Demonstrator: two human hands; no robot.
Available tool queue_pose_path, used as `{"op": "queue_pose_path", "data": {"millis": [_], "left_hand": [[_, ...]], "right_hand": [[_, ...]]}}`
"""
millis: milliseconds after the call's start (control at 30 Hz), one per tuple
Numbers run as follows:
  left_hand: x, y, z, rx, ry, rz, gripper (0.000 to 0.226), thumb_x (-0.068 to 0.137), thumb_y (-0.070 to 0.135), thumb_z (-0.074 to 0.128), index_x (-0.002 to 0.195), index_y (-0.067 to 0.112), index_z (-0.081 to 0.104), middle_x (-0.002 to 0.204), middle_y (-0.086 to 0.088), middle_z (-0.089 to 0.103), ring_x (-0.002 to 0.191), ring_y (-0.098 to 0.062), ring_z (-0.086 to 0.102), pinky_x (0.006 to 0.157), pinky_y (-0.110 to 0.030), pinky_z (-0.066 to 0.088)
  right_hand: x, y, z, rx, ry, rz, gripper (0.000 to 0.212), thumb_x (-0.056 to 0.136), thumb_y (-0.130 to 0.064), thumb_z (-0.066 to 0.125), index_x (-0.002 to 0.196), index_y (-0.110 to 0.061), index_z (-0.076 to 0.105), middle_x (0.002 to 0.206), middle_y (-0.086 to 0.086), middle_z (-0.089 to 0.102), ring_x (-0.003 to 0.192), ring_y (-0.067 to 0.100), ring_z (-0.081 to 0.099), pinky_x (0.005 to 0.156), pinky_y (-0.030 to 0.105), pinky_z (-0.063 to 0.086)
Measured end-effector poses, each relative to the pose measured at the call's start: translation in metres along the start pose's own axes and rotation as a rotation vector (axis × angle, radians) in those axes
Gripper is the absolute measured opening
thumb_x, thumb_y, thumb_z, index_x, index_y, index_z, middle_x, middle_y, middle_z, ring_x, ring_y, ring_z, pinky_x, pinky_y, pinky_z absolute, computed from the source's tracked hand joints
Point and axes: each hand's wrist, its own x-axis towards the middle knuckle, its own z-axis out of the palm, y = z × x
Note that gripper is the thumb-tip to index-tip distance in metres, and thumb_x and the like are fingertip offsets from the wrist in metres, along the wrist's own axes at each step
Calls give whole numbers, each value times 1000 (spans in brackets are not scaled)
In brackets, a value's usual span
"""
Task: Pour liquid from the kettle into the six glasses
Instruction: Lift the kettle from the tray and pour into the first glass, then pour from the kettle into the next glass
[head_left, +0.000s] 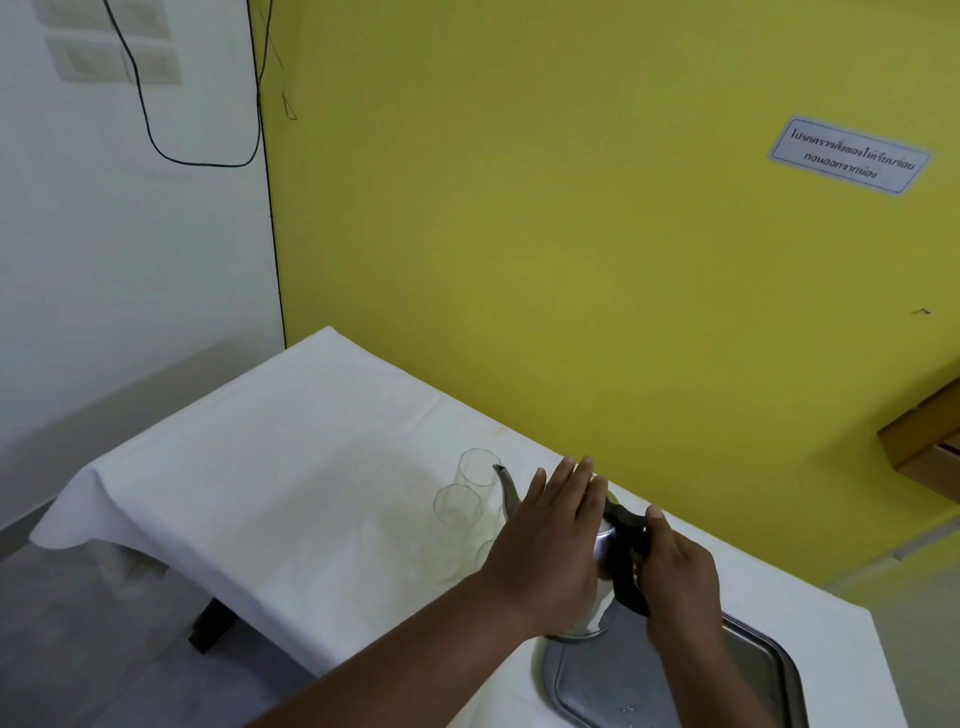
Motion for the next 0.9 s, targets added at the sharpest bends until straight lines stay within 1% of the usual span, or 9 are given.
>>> {"op": "queue_pose_path", "data": {"millis": [67, 133, 200, 300, 367, 433, 533, 800, 900], "left_hand": [[9, -3, -4, 2, 24, 8, 70, 77, 20, 20, 143, -1, 30, 154, -21, 26, 143, -37, 16, 114, -54, 14], [19, -6, -8, -14, 25, 9, 65, 79, 14, 27, 143, -2, 31, 154, -22, 26, 143, -38, 16, 114, -56, 16], [27, -9, -11, -43, 28, -1, 65, 80, 15, 32, 143, -3, 31, 153, -23, 25, 143, -38, 15, 114, -57, 17], [35, -14, -11, -71, 8, -38, 73, 79, 29, 19, 144, -3, 28, 155, -21, 22, 144, -35, 11, 117, -51, 10], [38, -21, -8, -93, -19, -68, 64, 86, 16, 34, 147, -1, 24, 157, -19, 17, 145, -33, 8, 117, -49, 8], [40, -28, -3, -116, -41, -89, 67, 87, 5, 46, 148, 0, 20, 158, -18, 13, 146, -32, 7, 118, -45, 5], [39, -33, 4, -125, -73, -108, 66, 90, 6, 46, 149, 0, 16, 158, -18, 12, 145, -31, 7, 118, -43, 5], [33, -38, 11, -161, -112, -152, 66, 93, 10, 43, 150, 2, 11, 159, -16, 8, 146, -28, 5, 117, -39, 3], [32, -39, 9, -177, -101, -159, 66, 93, 10, 43, 150, 2, 10, 160, -16, 7, 146, -29, 4, 117, -38, 3]], "right_hand": [[5, -4, 2, 24, -4, 4, 56, 90, -48, 45, 67, -3, 70, 56, 14, 62, 56, 31, 51, 62, 37, 39], [11, -13, 2, 22, -15, -25, 55, 90, -48, 45, 68, -4, 70, 50, 9, 57, 52, 29, 47, 60, 37, 38], [18, -25, 0, -3, -15, -83, 56, 93, -41, 46, 53, -5, 60, 46, 7, 50, 51, 28, 43, 58, 35, 35], [28, -39, -2, -95, -27, -184, 58, 96, -35, 45, 47, -6, 50, 49, 11, 52, 53, 30, 45, 53, 36, 31], [36, -44, -1, -170, -42, -193, 58, 96, -36, 44, 50, -3, 54, 51, 11, 55, 55, 31, 48, 55, 36, 32], [43, -47, 3, -255, -57, -192, 59, 96, -37, 44, 48, -4, 52, 50, 10, 54, 54, 28, 47, 54, 35, 32], [48, -50, 8, -368, -75, -208, 60, 96, -37, 43, 45, -6, 44, 48, 11, 49, 54, 30, 45, 55, 36, 32], [53, -46, 16, -518, -96, -230, 59, 96, -41, 41, 61, -1, 64, 61, 17, 58, 70, 38, 58, 65, 36, 41], [53, -48, 16, -539, -98, -247, 60, 97, -41, 41, 52, -5, 58, 54, 12, 53, 64, 36, 55, 61, 34, 39]]}}
